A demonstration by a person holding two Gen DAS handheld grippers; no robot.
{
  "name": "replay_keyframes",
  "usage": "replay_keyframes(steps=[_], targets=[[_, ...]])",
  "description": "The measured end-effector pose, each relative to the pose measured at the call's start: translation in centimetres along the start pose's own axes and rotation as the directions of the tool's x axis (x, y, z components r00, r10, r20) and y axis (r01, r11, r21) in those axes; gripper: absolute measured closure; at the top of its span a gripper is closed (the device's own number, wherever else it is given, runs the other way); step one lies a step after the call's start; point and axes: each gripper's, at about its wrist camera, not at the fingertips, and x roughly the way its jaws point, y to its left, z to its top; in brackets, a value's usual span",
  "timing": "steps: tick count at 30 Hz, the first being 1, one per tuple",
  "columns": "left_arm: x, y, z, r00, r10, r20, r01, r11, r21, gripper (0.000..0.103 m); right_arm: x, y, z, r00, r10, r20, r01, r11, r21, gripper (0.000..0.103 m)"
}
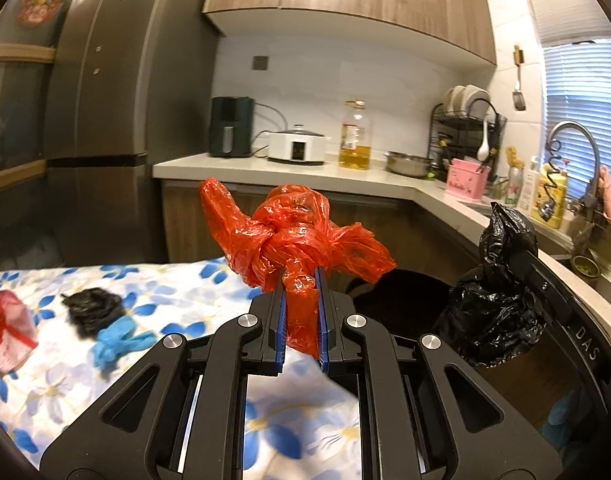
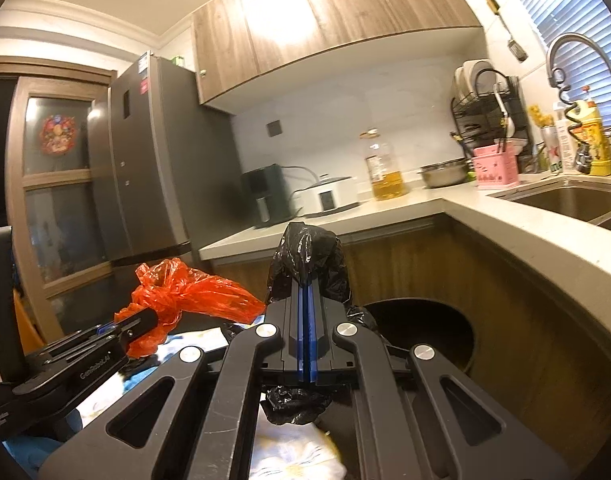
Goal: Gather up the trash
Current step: 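Carry the red bag and black bag over the black bin with both tools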
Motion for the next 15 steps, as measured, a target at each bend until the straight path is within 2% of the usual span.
replay_keyframes(steps=[8,15], targets=[[3.0,-3.2,0.3,0.998,-0.059,-0.010,0.060,0.998,0.019,0.092,0.5,-2.8,0.8,0.998,-0.055,0.016,0.054,0.998,0.010,0.100],[4.9,-4.5,-0.1,0.996,-0.079,-0.028,0.080,0.997,0.022,0.092,1.3,-4.4,1.0,0.996,-0.084,0.016,0.084,0.996,0.029,0.100]])
